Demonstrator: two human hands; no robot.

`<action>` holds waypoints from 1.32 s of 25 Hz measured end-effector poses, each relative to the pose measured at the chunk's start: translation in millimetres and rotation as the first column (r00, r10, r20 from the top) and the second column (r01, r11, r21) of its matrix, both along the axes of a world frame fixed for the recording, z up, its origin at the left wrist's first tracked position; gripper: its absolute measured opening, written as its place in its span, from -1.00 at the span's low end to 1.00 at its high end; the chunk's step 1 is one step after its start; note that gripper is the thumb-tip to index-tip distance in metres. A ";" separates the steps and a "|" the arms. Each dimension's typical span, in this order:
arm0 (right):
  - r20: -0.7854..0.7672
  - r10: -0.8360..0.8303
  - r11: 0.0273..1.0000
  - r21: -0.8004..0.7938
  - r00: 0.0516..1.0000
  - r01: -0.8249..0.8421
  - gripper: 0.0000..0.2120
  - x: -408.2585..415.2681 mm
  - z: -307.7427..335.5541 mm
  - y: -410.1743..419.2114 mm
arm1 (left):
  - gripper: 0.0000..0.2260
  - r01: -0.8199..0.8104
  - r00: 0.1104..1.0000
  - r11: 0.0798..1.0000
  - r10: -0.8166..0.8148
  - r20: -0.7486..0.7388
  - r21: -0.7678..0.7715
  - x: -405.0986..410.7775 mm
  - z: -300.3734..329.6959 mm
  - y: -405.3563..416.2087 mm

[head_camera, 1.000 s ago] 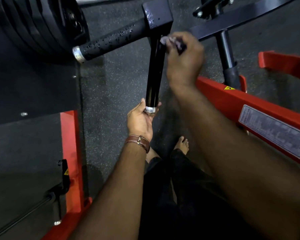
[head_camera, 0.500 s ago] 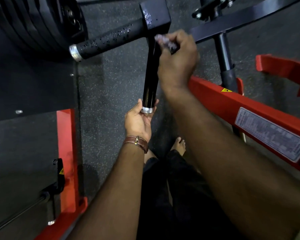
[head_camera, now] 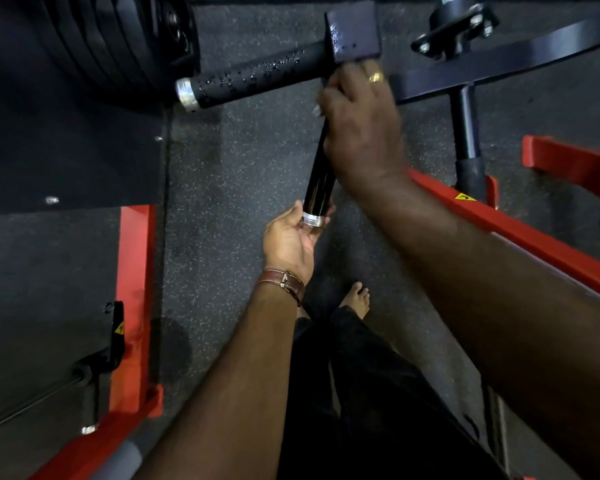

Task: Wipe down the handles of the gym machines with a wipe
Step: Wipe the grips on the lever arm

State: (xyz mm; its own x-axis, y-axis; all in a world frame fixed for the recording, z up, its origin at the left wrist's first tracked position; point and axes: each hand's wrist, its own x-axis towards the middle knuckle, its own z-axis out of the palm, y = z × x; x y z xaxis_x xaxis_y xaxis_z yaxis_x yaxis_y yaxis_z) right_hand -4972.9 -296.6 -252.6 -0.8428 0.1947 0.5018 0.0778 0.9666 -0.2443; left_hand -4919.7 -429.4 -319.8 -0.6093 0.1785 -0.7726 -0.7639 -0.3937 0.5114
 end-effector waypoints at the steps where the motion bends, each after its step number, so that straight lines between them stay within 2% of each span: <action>1: 0.054 0.025 1.000 0.003 0.998 -0.025 -0.82 9.9 -3.3 -7.4 | -0.79 -0.020 1.000 1.000 0.020 0.020 -0.006 -0.5 1.5 -0.4; 2: 0.179 0.068 0.998 -0.019 0.982 -0.066 -0.80 24.1 -10.5 -17.7 | -0.80 -0.032 0.999 0.999 0.033 0.038 -0.019 -1.8 2.5 -0.4; 4: 0.430 0.273 0.961 -0.093 0.861 -0.258 -0.80 60.7 -22.7 -41.6 | -0.75 -0.017 0.998 0.998 0.020 0.060 -0.052 -2.6 8.3 -0.4; 5: 0.455 0.365 0.926 -0.084 0.813 -0.369 -0.81 70.3 -26.7 -47.7 | -0.72 -0.006 0.998 0.998 0.010 0.065 -0.061 -2.2 11.0 -0.9; 7: 0.399 0.456 0.857 0.044 0.795 -0.514 -0.87 53.4 -25.6 -28.7 | -0.72 0.017 0.998 0.998 -0.013 0.067 -0.060 -1.5 12.4 -1.5; 8: 0.370 0.451 0.847 0.110 0.813 -0.520 -0.89 37.3 -20.8 -13.5 | -0.75 0.020 0.998 0.998 -0.016 0.064 -0.058 -1.7 11.5 -2.3; 9: 0.295 0.431 0.854 0.174 0.853 -0.491 -0.87 20.0 -14.6 2.3 | -0.78 0.021 0.998 0.998 -0.017 0.062 -0.057 -2.3 11.0 -3.3; 11: 0.179 0.350 0.907 0.181 0.920 -0.380 -0.83 -2.2 -1.8 22.2 | -0.79 0.028 0.998 0.998 -0.024 0.062 -0.061 -4.7 11.5 -3.7; 14: 0.304 0.312 0.911 0.175 0.900 -0.374 -0.97 25.3 -14.0 -6.1 | -0.77 0.027 0.995 0.993 -0.015 0.100 -0.115 -4.2 20.4 -1.3; 15: 0.382 0.336 0.909 0.107 0.861 -0.402 -0.95 41.3 -18.3 -23.4 | -0.74 0.008 0.992 0.990 0.009 0.124 -0.138 -6.1 27.7 1.8; 17: 0.476 0.416 0.904 -0.130 0.775 -0.406 -0.93 56.9 -24.3 -43.3 | -0.71 -0.055 0.979 0.976 0.095 0.182 -0.211 -11.5 33.2 4.5; 18: 0.468 0.416 0.909 -0.238 0.780 -0.342 -0.95 55.5 -24.7 -47.1 | -0.70 -0.069 0.974 0.967 0.118 0.194 -0.244 -14.9 35.9 6.0; 20: 0.528 0.348 0.870 -0.490 0.774 -0.058 -0.89 51.5 -16.0 -47.2 | -0.63 -0.091 0.976 0.956 0.142 0.168 -0.280 -20.2 46.7 10.4; 21: 0.545 0.323 0.803 -0.590 0.774 0.081 -0.81 51.4 -9.9 -44.0 | -0.61 -0.105 0.979 0.953 0.150 0.140 -0.283 -23.1 53.1 15.3; 23: 0.502 0.317 0.616 -0.754 0.805 0.227 -0.80 47.5 3.6 -34.8 | -0.65 -0.128 0.983 0.945 0.160 0.087 -0.300 -28.0 65.3 24.5; 25: 0.398 0.311 0.453 -0.860 0.863 0.234 -0.82 37.1 20.7 -19.4 | -0.70 -0.137 0.984 0.949 0.162 0.069 -0.283 -32.9 67.9 34.4; 26: 0.337 0.313 0.415 -0.889 0.888 0.191 -0.82 30.3 30.8 -10.3 | -0.73 -0.138 0.985 0.948 0.163 0.065 -0.285 -35.6 65.2 37.1; 27: 0.269 0.315 0.426 -0.897 0.910 0.118 -0.84 22.3 42.1 -1.3 | -0.77 -0.106 0.989 0.941 0.134 0.065 -0.321 -37.9 60.1 39.3; 29: 0.119 0.362 0.537 -0.838 0.925 -0.103 -0.91 4.3 67.3 16.2 | -0.77 0.068 0.997 0.893 -0.049 0.053 -0.445 -39.8 39.5 41.9; 31: 0.065 0.485 0.657 -0.685 0.872 -0.315 -0.86 -23.3 85.5 32.6 | -0.71 0.261 0.948 0.758 -0.317 0.012 -0.597 -45.2 24.3 42.9; 33: 0.147 0.617 0.721 -0.500 0.773 -0.480 -0.83 -61.2 94.5 46.2 | -0.75 0.389 0.850 0.600 -0.527 0.020 -0.699 -53.5 18.2 40.9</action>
State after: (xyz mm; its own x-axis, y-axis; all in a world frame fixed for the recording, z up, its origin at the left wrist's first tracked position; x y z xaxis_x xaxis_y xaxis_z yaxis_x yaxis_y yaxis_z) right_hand -5034.1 -250.4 -158.1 -0.9531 -0.2209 0.2069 -0.3024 0.6672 -0.6808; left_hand -4973.3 -388.5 -301.5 -0.7233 -0.0367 -0.6896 -0.6201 0.4738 0.6253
